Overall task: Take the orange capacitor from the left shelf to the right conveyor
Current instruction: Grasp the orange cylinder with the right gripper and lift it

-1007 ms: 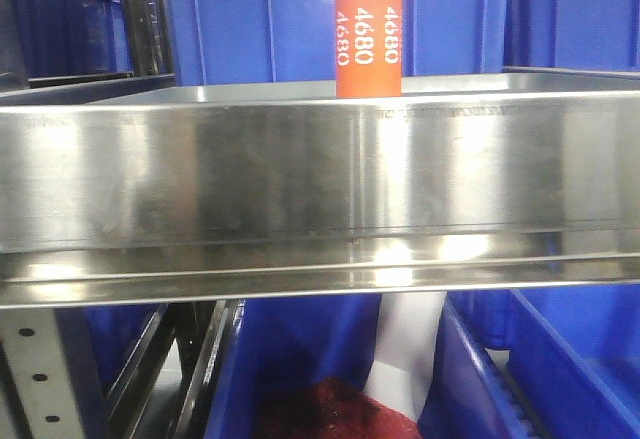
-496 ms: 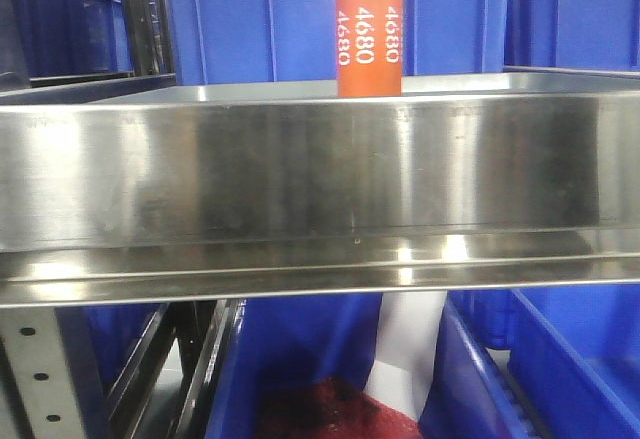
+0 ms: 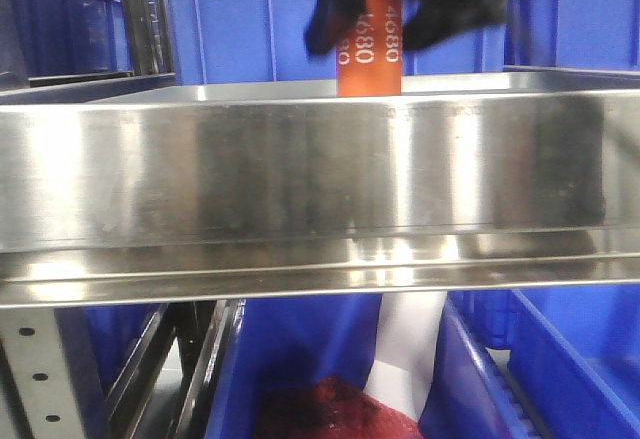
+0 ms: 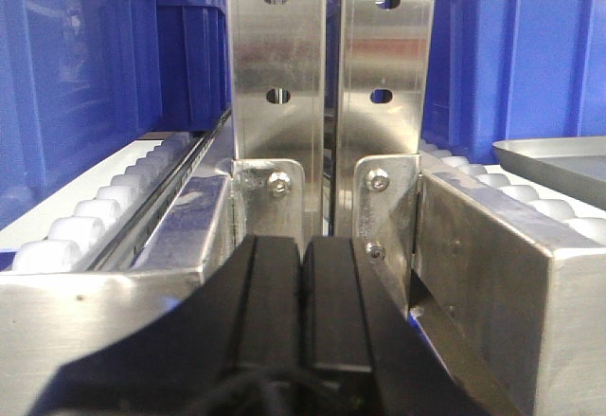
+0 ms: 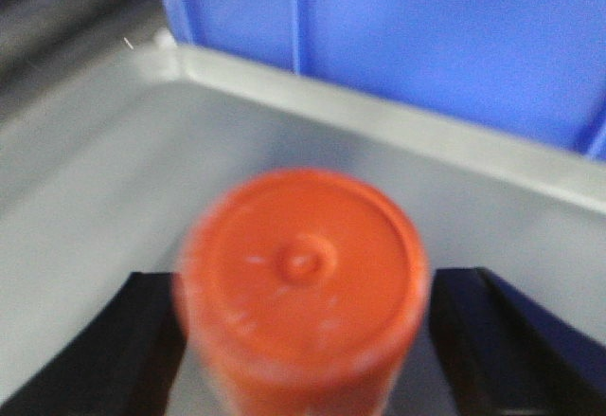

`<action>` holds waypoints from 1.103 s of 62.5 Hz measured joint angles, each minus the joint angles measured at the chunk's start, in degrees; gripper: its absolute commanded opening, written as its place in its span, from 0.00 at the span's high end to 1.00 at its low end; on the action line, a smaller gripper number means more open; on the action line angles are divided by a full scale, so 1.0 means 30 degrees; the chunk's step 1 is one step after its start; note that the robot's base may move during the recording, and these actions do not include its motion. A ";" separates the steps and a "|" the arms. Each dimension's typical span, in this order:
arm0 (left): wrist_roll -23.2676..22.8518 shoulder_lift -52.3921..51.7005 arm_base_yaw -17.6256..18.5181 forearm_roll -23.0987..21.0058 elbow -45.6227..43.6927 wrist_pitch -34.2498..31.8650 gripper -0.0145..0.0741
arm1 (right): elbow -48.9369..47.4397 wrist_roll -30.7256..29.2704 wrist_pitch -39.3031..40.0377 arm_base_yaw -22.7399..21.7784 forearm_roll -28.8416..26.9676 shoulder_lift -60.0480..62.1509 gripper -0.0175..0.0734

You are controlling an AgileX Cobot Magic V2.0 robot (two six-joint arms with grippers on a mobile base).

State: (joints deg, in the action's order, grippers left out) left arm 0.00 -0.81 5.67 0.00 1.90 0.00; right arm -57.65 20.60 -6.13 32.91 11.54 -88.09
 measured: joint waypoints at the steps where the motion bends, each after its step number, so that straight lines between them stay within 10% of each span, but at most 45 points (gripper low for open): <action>1: 0.0000 0.0000 0.0000 0.0000 0.0000 0.0000 0.95 | 0.0000 0.0000 0.0080 0.0000 -0.0001 -0.0079 0.70; 22: 0.0000 0.0000 0.0000 0.0000 0.0000 0.0000 0.95 | -0.0054 -0.0002 -0.3284 0.0421 -0.0185 0.2057 0.74; 69: 0.0000 0.0000 0.0000 0.0000 0.0000 0.0000 0.95 | 0.8520 -0.0509 -0.9023 0.1525 -0.0146 2.2445 0.74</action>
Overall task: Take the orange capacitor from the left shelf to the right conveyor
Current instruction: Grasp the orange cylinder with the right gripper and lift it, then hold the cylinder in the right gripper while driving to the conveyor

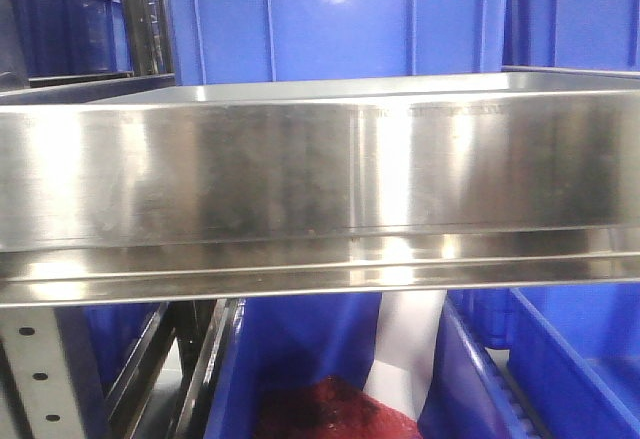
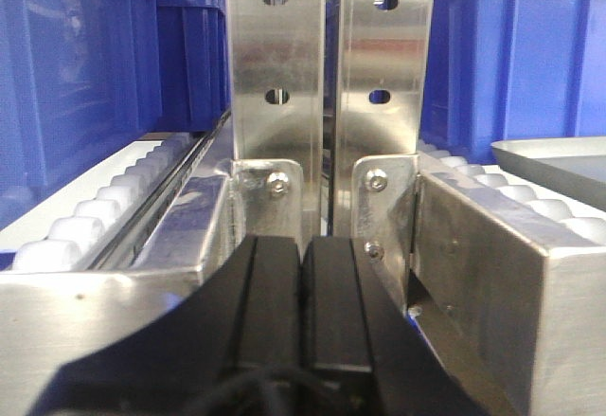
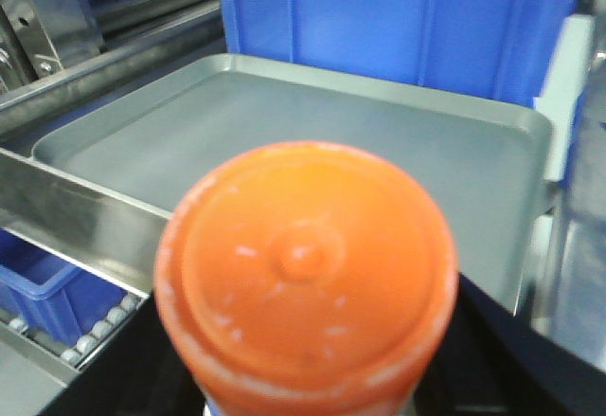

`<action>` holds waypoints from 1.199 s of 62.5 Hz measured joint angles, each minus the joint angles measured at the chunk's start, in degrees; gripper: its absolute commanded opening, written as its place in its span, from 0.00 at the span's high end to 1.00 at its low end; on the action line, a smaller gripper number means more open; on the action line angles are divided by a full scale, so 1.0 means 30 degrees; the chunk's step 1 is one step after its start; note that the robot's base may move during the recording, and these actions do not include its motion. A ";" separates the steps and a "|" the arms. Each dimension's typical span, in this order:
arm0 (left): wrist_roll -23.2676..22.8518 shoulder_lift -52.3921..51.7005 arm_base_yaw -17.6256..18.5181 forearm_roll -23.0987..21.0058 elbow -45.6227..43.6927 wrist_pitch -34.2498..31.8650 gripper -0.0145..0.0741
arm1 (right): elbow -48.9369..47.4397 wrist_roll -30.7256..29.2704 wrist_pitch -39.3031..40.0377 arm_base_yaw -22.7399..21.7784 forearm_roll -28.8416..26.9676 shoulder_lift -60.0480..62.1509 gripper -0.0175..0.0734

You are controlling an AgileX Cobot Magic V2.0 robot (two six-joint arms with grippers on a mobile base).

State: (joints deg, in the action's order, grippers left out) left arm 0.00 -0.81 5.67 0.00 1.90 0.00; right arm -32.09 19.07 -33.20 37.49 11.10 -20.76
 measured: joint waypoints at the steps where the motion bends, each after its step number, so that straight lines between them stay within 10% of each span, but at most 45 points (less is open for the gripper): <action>1: 0.0000 0.0000 0.0000 0.0000 0.0000 0.0000 0.95 | 0.0138 0.0000 -0.0106 0.0000 0.0000 0.0302 0.74; 75: 0.0000 0.0000 0.0000 0.0000 0.0000 0.0000 0.95 | 0.1247 0.0000 -0.1547 0.0000 0.0000 0.3484 0.74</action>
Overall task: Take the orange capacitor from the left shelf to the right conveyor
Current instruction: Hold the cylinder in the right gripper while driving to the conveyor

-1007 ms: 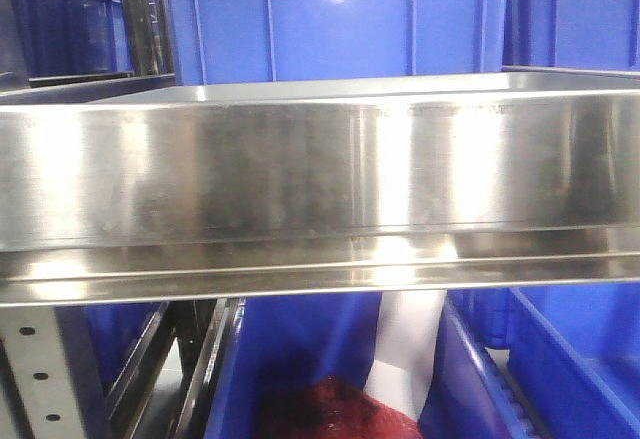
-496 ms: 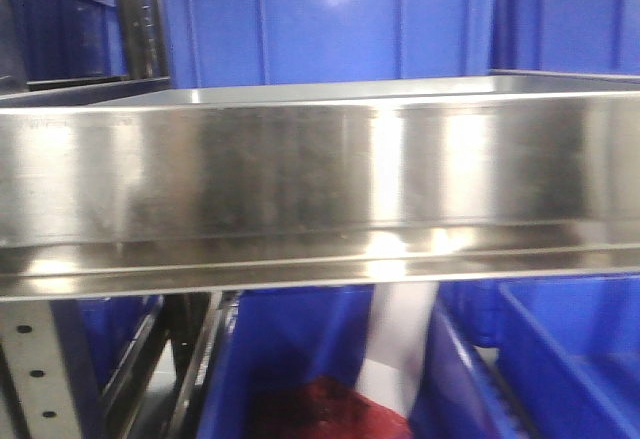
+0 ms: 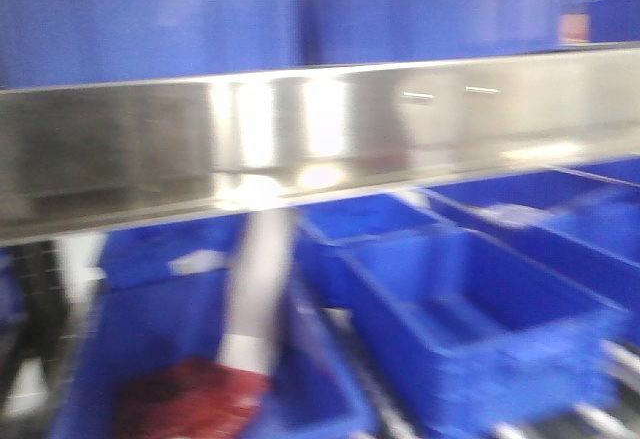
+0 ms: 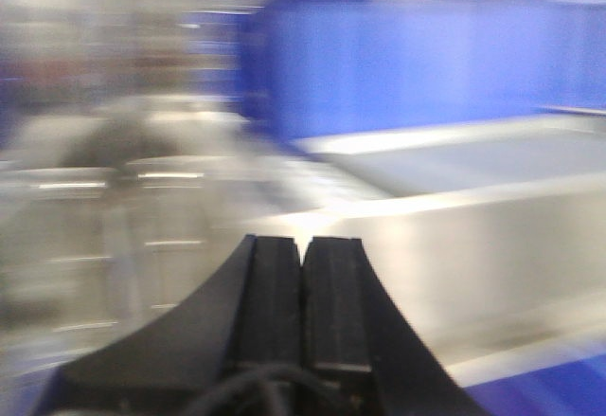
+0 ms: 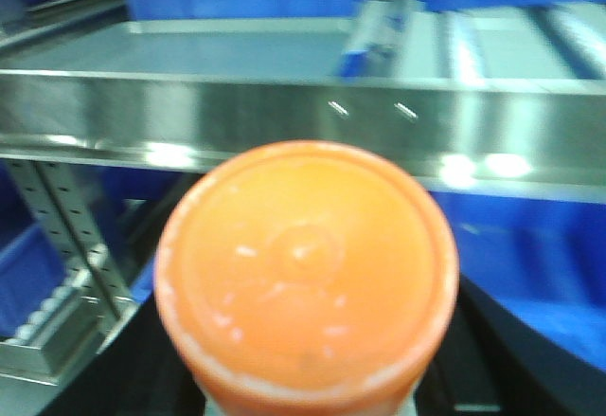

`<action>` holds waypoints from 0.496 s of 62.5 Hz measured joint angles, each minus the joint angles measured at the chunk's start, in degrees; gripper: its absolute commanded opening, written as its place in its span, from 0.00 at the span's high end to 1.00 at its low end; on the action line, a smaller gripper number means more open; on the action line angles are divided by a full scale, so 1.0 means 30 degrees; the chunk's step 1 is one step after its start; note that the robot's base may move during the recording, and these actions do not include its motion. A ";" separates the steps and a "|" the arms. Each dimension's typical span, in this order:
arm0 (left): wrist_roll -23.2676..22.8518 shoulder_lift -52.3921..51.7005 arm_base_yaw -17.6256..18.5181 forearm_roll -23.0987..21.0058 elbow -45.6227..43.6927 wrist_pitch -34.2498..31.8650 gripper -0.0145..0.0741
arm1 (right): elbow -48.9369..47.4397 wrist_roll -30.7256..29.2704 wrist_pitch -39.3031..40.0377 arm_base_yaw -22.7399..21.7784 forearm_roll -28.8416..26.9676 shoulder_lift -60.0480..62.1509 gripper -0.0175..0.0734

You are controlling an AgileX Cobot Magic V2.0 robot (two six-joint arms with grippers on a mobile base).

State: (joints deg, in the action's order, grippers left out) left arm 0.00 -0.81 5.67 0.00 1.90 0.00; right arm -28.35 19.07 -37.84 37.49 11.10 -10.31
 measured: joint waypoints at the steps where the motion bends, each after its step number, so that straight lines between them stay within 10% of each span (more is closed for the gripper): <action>1: 0.0000 0.0000 0.0000 0.0000 0.0000 0.0000 0.95 | 0.0000 0.0000 0.0000 0.0000 0.0000 0.0000 0.74; 31: 0.0000 0.0000 0.0000 0.0000 0.0000 0.0000 0.95 | 0.0000 0.0000 0.0000 0.0000 0.0000 0.0000 0.74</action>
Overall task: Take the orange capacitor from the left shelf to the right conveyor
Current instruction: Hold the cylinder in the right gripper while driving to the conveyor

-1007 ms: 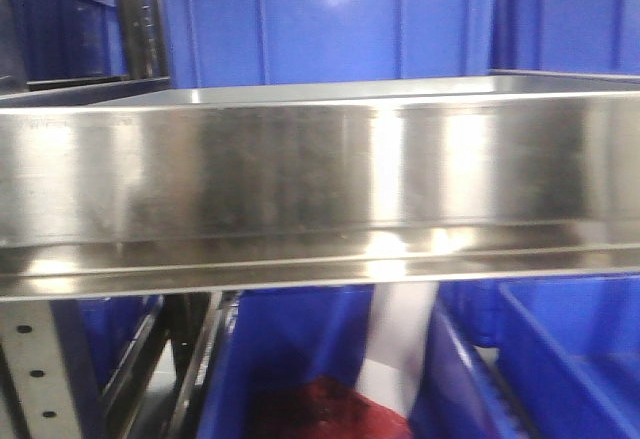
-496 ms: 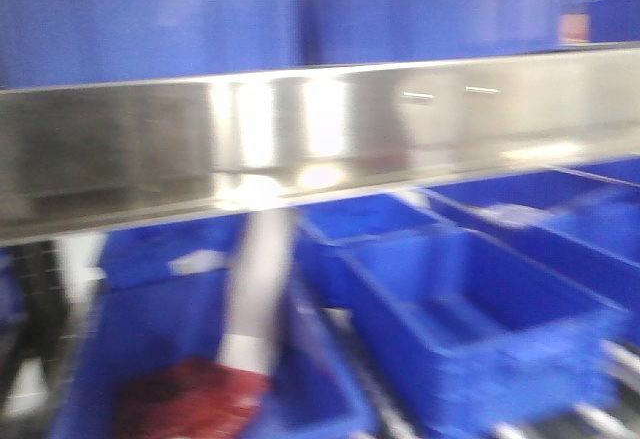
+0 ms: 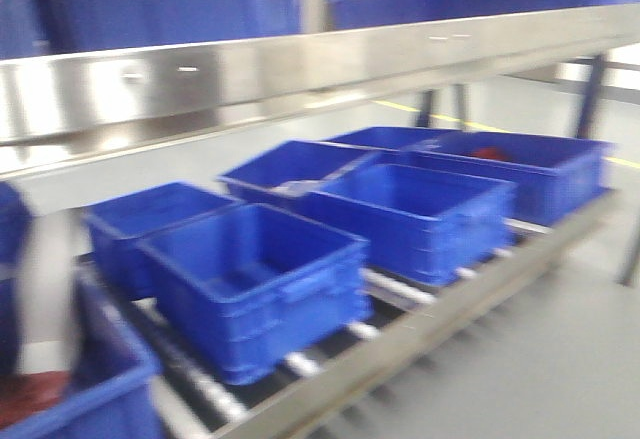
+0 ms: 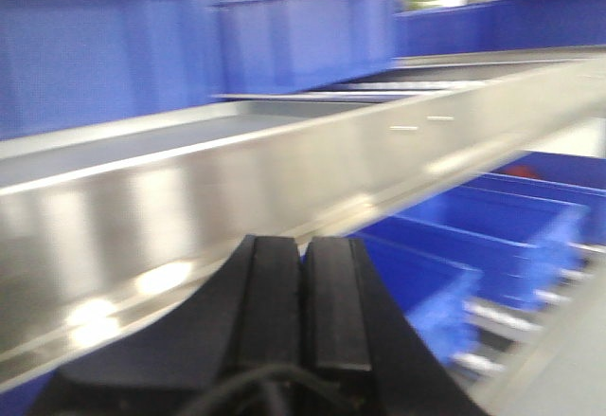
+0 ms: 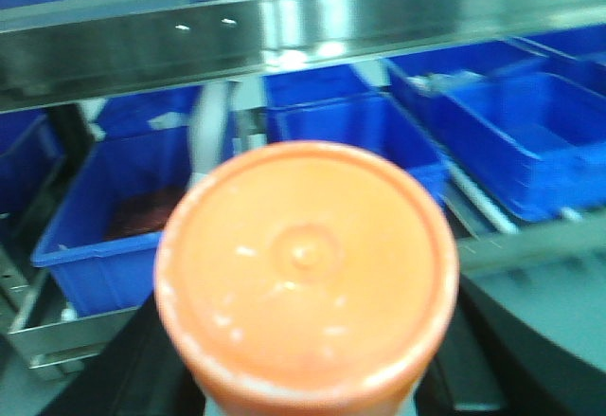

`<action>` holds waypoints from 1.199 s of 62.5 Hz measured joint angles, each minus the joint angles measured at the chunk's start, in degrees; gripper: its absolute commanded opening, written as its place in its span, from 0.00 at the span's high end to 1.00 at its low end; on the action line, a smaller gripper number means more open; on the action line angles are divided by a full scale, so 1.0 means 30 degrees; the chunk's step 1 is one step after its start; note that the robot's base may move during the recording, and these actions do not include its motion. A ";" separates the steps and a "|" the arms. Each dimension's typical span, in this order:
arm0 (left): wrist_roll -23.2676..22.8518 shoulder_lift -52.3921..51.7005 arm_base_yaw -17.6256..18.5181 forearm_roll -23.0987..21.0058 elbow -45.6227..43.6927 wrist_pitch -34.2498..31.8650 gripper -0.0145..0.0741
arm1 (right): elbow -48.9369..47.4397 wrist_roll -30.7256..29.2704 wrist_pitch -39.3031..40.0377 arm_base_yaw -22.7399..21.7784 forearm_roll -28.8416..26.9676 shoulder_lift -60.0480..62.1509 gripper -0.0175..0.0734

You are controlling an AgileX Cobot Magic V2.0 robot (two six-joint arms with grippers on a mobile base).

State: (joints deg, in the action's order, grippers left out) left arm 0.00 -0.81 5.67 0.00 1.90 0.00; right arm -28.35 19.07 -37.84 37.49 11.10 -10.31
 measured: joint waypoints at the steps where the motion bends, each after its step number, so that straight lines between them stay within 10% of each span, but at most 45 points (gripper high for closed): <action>1: 0.0000 0.0000 0.0000 0.0000 0.0000 0.0000 0.95 | 0.0000 0.0000 0.0000 0.0000 0.0000 0.0000 0.74; 75: 0.0000 0.0000 0.0149 0.0000 0.0000 0.0000 0.95 | 0.0000 0.0000 -0.0032 0.0000 0.0029 0.0030 0.74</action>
State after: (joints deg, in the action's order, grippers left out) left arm 0.00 -0.81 6.11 0.00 1.90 0.00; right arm -28.35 19.07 -37.93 37.49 11.19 -10.22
